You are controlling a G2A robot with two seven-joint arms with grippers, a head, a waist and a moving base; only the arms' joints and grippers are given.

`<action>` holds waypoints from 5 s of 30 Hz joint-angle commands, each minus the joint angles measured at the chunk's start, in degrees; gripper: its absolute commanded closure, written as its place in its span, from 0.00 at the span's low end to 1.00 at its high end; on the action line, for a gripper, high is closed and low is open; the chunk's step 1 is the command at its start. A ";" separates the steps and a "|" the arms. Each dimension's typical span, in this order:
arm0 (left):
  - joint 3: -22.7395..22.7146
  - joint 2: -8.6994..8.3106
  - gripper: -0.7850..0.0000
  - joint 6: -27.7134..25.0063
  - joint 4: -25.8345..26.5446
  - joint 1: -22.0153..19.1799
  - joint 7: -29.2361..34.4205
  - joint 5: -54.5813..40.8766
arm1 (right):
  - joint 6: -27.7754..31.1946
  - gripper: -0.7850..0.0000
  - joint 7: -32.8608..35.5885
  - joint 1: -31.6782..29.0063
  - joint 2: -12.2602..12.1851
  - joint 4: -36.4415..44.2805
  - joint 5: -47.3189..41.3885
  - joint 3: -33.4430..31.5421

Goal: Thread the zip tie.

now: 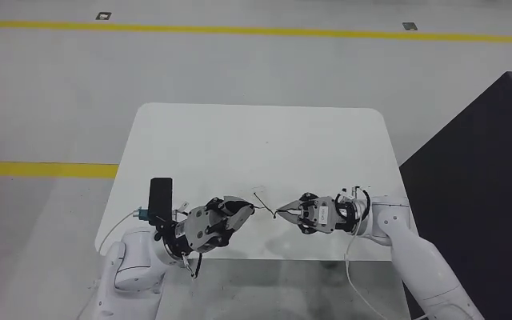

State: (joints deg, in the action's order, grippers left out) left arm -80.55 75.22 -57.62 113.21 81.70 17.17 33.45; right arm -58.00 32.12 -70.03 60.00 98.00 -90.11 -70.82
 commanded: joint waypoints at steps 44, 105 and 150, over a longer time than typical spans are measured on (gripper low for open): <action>2.09 -2.97 1.00 0.63 0.85 -0.29 -6.14 4.65 | 0.00 1.00 -0.08 -0.12 -0.12 0.00 -0.20 0.01; 5.91 -7.09 1.00 -0.38 2.81 -2.17 -18.21 21.13 | 3.63 1.00 -4.61 -1.47 0.54 1.10 -9.03 -0.23; 7.99 -8.90 0.00 4.91 0.05 0.70 -17.50 11.37 | 4.04 1.00 -5.63 -1.95 0.72 1.17 -7.56 -0.47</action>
State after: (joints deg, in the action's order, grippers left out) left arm -73.30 66.45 -53.19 112.98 81.52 -2.94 45.74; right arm -53.96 26.49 -71.98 60.72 99.17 -97.68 -71.29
